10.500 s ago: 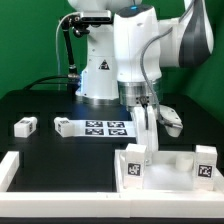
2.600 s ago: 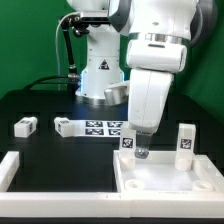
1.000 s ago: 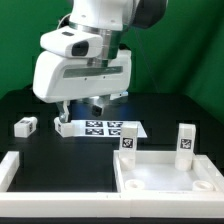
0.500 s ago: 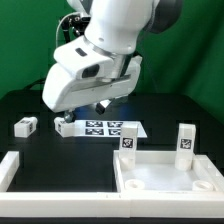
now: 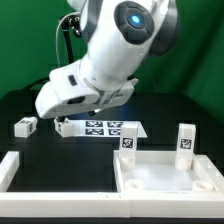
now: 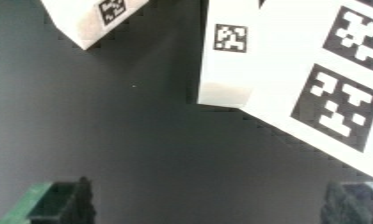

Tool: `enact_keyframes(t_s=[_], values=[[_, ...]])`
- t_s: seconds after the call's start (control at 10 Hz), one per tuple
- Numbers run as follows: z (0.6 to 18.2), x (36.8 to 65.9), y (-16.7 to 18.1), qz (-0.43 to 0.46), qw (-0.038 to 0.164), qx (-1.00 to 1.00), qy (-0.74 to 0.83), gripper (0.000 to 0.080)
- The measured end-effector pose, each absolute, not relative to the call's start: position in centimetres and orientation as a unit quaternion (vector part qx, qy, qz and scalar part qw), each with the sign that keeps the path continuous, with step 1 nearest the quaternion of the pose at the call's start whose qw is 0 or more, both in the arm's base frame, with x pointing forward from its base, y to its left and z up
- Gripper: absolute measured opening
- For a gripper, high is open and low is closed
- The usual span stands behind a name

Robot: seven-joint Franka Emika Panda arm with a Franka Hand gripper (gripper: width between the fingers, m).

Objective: Assemble square table

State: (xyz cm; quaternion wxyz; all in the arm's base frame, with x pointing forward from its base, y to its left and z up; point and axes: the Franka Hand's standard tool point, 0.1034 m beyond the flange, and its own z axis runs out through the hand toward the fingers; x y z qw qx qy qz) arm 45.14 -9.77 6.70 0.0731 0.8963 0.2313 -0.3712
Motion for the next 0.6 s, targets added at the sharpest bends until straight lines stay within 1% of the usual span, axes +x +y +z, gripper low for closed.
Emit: enact_keyframes(t_s=[0.2,0.5,0.6], values=[[6.1,45.5,-9.6,-0.380,0.074,0.892,0.234,0.0649],[6.0,45.0,-9.8,-0.383,0.073,0.891,0.232,0.0649],[5.3,42.7,-10.7,-0.397,0.068,0.889,0.221,0.0649]])
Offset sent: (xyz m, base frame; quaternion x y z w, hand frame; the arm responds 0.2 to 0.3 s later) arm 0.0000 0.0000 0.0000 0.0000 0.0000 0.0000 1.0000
